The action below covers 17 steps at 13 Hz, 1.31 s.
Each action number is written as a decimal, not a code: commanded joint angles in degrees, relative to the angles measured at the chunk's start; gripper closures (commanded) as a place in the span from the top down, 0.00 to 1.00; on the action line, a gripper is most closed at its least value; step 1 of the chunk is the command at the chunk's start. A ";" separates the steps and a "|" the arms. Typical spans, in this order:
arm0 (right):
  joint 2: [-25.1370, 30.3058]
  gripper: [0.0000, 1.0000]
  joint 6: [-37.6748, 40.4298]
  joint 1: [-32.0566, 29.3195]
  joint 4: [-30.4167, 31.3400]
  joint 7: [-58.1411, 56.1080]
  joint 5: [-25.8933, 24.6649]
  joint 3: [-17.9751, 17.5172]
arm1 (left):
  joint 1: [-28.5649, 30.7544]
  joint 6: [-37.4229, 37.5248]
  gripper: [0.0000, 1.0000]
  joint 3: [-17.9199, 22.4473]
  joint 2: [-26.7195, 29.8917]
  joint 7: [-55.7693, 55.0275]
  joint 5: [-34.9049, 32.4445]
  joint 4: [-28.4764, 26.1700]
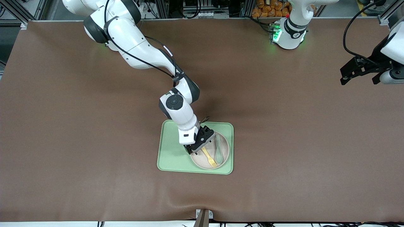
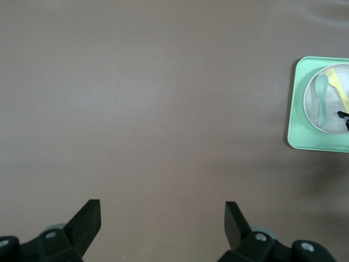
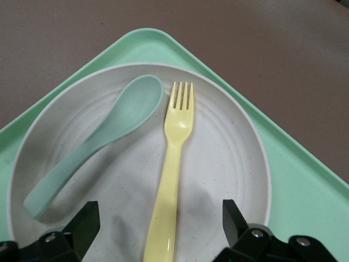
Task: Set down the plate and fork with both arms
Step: 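Grasp the yellow fork handle with the right gripper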
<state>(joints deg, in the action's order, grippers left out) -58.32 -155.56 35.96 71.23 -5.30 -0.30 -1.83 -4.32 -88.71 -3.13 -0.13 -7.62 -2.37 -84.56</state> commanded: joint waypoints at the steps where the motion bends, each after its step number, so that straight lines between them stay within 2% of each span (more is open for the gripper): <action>1: -2.41 1.00 -2.55 0.60 -2.23 -0.86 -1.10 0.34 | -0.60 0.99 1.00 0.93 2.07 0.76 0.96 -2.01; 14: -3.64 1.00 -4.40 0.95 -1.62 -0.86 -1.37 0.43 | -0.69 0.99 1.00 -1.35 2.16 0.58 0.87 -1.22; 15: -3.64 0.82 -4.40 0.95 -1.62 -0.86 -1.37 0.43 | -0.60 2.03 1.00 -1.27 2.16 0.85 0.96 -1.40; 17: -3.91 0.20 -4.40 0.87 -1.62 -0.86 -1.28 0.34 | -0.69 3.36 1.00 -1.35 2.16 0.93 0.35 -1.13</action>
<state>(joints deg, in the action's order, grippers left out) -60.56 -158.67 36.44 71.06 -5.35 -0.48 -1.89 -5.42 -86.68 -4.27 0.91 -7.62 -2.35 -85.44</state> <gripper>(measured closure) 0.225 0.000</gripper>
